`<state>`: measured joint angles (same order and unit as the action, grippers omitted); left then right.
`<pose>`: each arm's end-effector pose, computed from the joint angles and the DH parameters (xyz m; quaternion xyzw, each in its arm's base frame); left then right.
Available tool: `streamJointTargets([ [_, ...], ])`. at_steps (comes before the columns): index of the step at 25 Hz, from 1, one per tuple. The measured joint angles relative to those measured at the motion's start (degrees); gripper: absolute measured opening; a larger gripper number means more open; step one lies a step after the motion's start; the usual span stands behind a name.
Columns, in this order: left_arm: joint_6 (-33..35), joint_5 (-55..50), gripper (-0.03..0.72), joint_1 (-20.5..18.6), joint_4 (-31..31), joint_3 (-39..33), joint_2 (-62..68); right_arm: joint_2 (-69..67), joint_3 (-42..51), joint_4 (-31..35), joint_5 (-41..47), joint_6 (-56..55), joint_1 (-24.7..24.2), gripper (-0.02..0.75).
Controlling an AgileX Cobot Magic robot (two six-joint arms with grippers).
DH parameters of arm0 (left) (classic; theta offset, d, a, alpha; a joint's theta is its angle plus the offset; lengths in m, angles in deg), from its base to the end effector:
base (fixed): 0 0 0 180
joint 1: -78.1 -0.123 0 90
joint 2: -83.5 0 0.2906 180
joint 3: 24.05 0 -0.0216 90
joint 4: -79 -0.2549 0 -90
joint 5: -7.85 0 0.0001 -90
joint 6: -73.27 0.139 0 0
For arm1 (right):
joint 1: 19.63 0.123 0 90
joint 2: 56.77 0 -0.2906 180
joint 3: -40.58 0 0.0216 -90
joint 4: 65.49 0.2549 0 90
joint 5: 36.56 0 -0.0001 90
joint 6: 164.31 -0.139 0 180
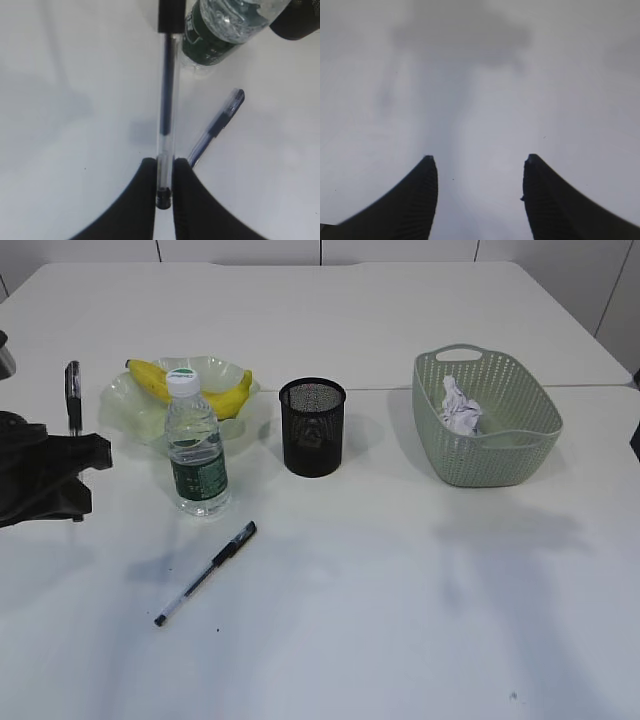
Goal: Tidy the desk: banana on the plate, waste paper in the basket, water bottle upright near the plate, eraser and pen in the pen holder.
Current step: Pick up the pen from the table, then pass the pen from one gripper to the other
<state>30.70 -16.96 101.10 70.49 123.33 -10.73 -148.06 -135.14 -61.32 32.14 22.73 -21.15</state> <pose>0.2764 -0.1079 0.1998 -0.1075 0.9417 -0.1277 0.2921 0.3001 0.0015 0.2768 -0.0392 0.9892 0.0251 0.1390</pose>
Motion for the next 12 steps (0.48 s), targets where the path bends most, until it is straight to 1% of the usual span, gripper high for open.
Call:
streamJointTargets([
  [9, 3.5, 0.1, 0.029, 0.1, 0.2, -0.2, -5.7, 0.0, 0.0, 0.0, -0.2, 0.1, 0.0, 0.411],
  [12, 5.6, 2.5, 0.028, 1.7, -0.6, -0.2, -8.0, 0.0, 0.0, 0.0, -0.2, 0.1, 0.0, 0.411],
])
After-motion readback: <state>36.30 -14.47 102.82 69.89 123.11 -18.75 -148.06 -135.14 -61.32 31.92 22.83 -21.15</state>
